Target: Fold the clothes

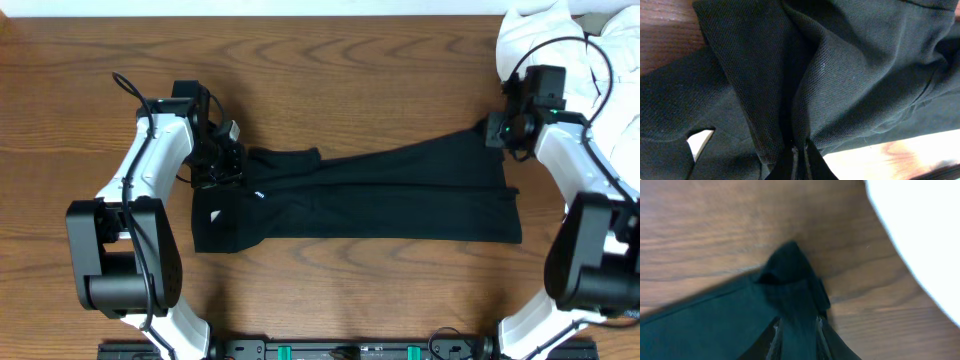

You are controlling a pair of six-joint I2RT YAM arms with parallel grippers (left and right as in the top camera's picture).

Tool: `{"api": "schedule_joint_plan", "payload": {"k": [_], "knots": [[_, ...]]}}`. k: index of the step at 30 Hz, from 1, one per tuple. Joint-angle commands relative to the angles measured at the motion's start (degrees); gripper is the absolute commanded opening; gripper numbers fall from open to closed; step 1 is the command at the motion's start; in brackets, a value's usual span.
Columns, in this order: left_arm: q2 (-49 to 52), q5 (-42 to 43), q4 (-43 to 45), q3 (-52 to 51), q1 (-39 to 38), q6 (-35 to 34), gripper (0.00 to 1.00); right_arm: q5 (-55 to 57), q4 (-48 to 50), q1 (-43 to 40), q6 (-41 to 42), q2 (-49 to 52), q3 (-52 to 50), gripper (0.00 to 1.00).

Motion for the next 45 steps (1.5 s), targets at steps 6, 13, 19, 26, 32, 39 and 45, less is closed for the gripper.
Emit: {"api": "schedule_joint_plan", "payload": {"k": [6, 13, 19, 26, 32, 39, 45], "knots": [[-0.3, -0.7, -0.3, 0.0, 0.5, 0.5, 0.06, 0.9, 2.0, -0.3, 0.3, 6.7, 0.0, 0.19], [-0.3, -0.7, -0.2, 0.0, 0.5, 0.5, 0.06, 0.9, 2.8, -0.3, 0.3, 6.9, 0.0, 0.01], [-0.3, -0.7, -0.2, 0.0, 0.5, 0.5, 0.06, 0.9, 2.4, -0.3, 0.6, 6.0, 0.1, 0.01], [-0.3, -0.7, -0.2, 0.0, 0.5, 0.5, 0.06, 0.9, 0.1, -0.3, 1.5, -0.5, 0.1, 0.01], [-0.3, -0.7, -0.2, 0.0, 0.5, 0.5, 0.06, 1.0, -3.3, -0.3, 1.4, -6.0, 0.1, 0.01], [-0.3, -0.7, -0.2, 0.0, 0.5, 0.5, 0.06, 1.0, -5.6, -0.3, 1.5, -6.0, 0.1, 0.01], [-0.3, -0.7, -0.2, 0.0, 0.5, 0.5, 0.06, 0.9, -9.6, -0.3, 2.6, -6.1, 0.1, 0.01]]}}
